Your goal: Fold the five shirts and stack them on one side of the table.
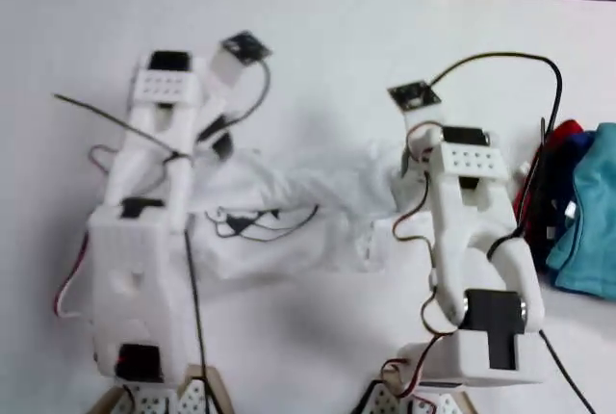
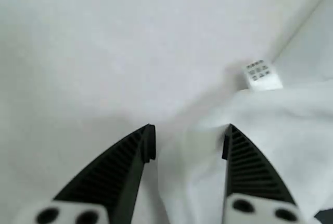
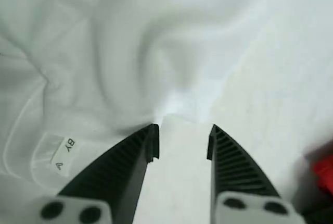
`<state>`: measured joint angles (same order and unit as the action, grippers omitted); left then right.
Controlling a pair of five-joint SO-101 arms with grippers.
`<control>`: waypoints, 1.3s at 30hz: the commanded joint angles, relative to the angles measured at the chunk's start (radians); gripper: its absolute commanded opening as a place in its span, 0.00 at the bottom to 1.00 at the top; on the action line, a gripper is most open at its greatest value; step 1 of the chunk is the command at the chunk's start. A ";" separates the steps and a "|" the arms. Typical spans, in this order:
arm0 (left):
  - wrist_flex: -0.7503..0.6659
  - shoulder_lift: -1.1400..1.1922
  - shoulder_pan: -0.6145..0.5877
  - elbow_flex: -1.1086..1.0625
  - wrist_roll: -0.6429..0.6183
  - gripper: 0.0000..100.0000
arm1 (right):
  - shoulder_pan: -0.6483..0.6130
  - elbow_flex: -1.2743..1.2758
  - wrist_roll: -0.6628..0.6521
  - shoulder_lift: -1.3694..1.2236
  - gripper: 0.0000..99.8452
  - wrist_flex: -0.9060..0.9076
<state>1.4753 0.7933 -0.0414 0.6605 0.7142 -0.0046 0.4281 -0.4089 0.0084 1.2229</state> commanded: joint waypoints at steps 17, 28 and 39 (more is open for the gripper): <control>0.315 -0.015 -0.072 0.008 0.133 0.02 | 0.002 -0.032 -0.002 0.047 0.15 -0.067; 0.302 -0.703 -0.100 -0.805 0.311 0.04 | -0.004 -0.083 -0.002 0.042 0.15 -0.067; 0.302 -0.967 -0.255 -1.023 0.644 0.21 | -0.002 -0.075 0.000 -0.042 0.15 -0.110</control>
<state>1.7668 -0.1258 -0.2608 -0.3920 1.2912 -0.0046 0.3867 -0.4089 -0.0115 1.1324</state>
